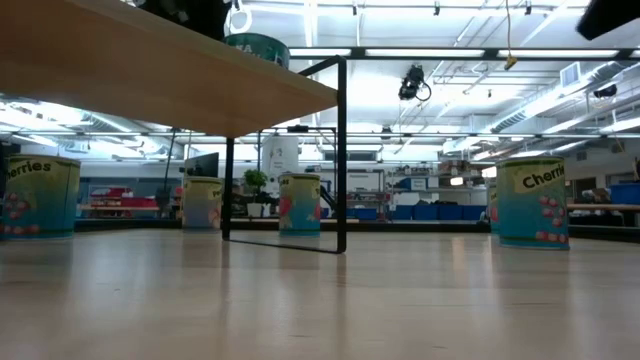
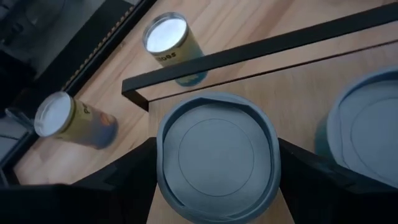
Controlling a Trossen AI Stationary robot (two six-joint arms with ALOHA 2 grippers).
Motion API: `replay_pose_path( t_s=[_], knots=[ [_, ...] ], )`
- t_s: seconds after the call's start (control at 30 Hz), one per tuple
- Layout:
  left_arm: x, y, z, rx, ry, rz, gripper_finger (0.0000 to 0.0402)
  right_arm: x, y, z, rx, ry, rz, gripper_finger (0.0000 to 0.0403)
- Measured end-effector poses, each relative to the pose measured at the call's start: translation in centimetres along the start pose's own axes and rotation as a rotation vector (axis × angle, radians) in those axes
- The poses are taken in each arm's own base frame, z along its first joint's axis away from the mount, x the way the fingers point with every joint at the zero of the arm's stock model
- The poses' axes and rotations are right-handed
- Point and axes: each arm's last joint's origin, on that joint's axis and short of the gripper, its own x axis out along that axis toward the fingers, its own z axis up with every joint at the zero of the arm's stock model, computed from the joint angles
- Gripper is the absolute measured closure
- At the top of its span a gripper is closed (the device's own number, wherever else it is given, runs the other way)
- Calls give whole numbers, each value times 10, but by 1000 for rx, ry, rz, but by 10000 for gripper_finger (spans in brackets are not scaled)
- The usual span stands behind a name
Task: Pick and place cans onto a shelf
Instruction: Put the canned mushroom on the shelf, then put the right canned cherries on the shelf
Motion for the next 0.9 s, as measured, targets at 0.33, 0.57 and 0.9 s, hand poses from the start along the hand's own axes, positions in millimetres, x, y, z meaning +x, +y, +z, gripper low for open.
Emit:
replay_pose_path(
  t_s=[0.33, 0.57, 0.9],
  knots=[
    [-1, 1, 0, 0, 0, -1, 81, 0, 1, -1, -3, 23, 21, 57],
    [-2, 5, 0, 25, 14, -1, 54, 1, 0, 0, -1, 25, 16, 57],
    [-13, 17, 14, 73, 39, -45, 52, 5, -9, 8, 39, 65, 7, 57]
  ],
)
